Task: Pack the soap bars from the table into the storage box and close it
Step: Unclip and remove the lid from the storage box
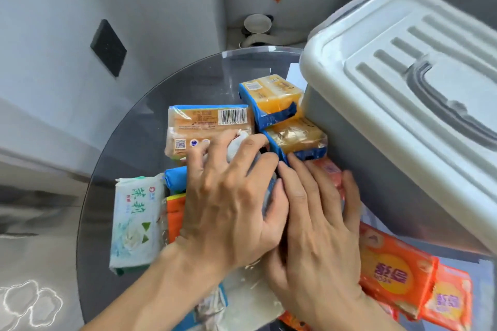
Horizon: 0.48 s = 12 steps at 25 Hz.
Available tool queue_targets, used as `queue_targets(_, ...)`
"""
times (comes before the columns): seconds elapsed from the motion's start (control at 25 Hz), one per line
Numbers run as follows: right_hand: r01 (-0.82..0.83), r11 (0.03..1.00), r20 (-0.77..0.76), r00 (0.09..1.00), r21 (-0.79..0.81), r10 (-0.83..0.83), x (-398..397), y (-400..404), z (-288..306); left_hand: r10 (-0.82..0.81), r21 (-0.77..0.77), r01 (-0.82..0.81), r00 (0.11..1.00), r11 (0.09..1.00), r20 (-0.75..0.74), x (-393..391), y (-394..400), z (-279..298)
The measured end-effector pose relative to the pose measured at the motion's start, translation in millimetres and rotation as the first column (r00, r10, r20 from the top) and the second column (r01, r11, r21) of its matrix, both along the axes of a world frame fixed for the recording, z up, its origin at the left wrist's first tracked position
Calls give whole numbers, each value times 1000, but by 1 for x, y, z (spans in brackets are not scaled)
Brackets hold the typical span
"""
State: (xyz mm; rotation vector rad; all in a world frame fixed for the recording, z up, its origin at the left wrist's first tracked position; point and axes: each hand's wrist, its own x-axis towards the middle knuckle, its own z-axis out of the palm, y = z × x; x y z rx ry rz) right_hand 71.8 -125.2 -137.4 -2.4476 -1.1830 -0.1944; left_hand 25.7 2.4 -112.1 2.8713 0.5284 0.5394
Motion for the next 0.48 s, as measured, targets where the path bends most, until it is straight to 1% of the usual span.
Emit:
queue_targets(0.16, -17, 997, 50, 999, 75, 13, -1, 4, -14, -30, 33, 26, 993, 999, 113, -3, 4, -15)
queue_targets(0.28, -42, 991, 118, 993, 126, 27, -5, 2, -17, -57, 80, 40, 974, 996, 218, -7, 7, -21)
queue_targets(0.36, -33, 995, 138, 990, 93, 20, -6, 3, -17, -56, 86, 37, 973, 996, 225, -7, 8, -21)
queue_targets(0.48, -8, 994, 77, 997, 106, 0, -11, 2, -9, -34, 59, 21, 974, 998, 226, -18, 9, -16)
